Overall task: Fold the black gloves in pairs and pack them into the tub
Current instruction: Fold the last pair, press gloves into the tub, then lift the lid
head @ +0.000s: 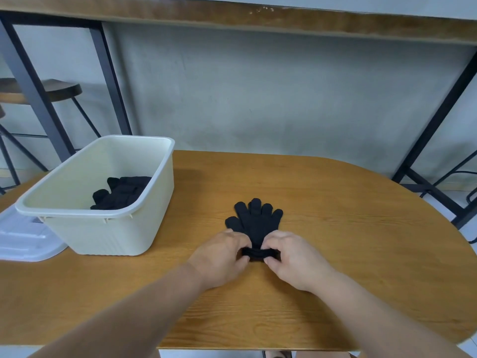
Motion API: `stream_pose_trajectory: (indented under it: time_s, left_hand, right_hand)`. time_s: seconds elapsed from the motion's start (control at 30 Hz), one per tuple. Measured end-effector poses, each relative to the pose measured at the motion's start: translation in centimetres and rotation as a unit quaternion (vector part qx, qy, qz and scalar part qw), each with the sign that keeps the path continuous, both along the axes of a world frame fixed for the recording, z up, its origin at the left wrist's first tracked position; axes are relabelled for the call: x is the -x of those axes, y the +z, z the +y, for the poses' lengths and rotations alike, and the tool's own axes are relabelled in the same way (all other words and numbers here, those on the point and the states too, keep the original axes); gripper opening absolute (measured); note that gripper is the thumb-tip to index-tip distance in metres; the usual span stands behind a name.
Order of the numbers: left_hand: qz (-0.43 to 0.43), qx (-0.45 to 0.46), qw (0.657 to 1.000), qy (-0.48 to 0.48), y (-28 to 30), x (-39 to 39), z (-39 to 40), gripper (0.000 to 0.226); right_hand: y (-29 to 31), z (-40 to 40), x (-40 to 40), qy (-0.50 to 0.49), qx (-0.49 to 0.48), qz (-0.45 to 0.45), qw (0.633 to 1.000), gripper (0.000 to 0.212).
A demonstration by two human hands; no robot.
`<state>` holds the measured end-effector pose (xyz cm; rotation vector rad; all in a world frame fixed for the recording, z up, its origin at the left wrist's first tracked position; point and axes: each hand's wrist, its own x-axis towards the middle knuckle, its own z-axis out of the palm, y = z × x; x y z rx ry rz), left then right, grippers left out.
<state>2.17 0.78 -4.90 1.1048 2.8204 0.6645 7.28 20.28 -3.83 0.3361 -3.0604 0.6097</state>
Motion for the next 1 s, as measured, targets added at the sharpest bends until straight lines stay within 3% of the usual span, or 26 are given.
stream_pose_trajectory:
  time_s: [0.17, 0.27, 0.4, 0.63, 0.87, 1.0]
  left_hand:
    - [-0.132, -0.092, 0.985, 0.070, 1.0, 0.3, 0.4, 0.009]
    - [-0.186, -0.113, 0.969, 0.116, 1.2, 1.1, 0.7, 0.014]
    - [-0.207, -0.105, 0.958, 0.168, 1.1, 1.9, 1.5, 0.016]
    - [-0.189, -0.088, 0.954, 0.215, 0.6, 2.5, 2.9, 0.018]
    - [-0.125, -0.064, 0.965, 0.222, 0.1, 2.3, 3.0, 0.011]
    - [-0.080, -0.087, 0.969, 0.216, 0.3, 2.2, 2.2, 0.026]
  right_hand:
    - [0.6, 0.2, 1.2, -0.105, 0.200, -0.100, 0.969, 0.008]
    - [1.4, 0.1, 2.1, -0.136, 0.247, -0.143, 0.949, 0.007]
    - [1.6, -0.2, 3.0, -0.195, 0.233, -0.167, 0.938, 0.023]
    - [0.5, -0.8, 3.9, -0.236, 0.220, -0.139, 0.936, 0.026]
    - [-0.1, -0.9, 3.8, -0.255, 0.177, -0.106, 0.945, 0.020]
    - [-0.2, -1.0, 3.8, -0.261, 0.117, -0.069, 0.956, 0.028]
